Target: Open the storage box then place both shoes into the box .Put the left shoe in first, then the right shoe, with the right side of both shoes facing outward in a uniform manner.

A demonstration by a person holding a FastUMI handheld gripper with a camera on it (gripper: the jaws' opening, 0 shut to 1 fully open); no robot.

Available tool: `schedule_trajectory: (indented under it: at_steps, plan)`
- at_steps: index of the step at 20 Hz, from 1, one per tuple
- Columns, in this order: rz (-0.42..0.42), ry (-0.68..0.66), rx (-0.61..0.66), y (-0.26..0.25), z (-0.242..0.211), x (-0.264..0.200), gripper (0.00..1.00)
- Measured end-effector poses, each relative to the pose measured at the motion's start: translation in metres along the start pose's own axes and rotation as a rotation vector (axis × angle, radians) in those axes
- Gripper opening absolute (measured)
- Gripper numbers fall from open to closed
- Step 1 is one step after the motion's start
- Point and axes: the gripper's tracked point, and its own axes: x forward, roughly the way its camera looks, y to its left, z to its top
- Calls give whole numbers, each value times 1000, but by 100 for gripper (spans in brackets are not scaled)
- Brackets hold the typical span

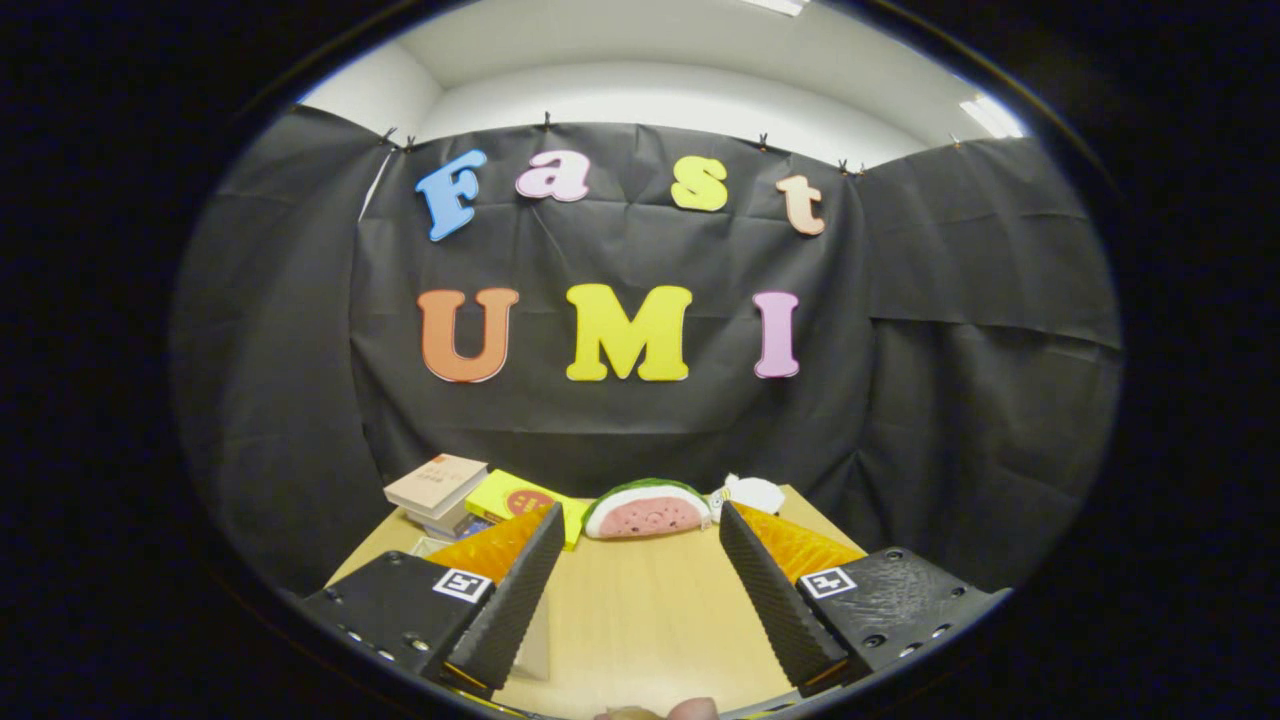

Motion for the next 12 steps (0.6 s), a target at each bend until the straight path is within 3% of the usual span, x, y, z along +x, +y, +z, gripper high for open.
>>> schedule_trajectory:
  at_steps: [12]
  plan:
    - [-3,9,-9,16,5,-14,96]
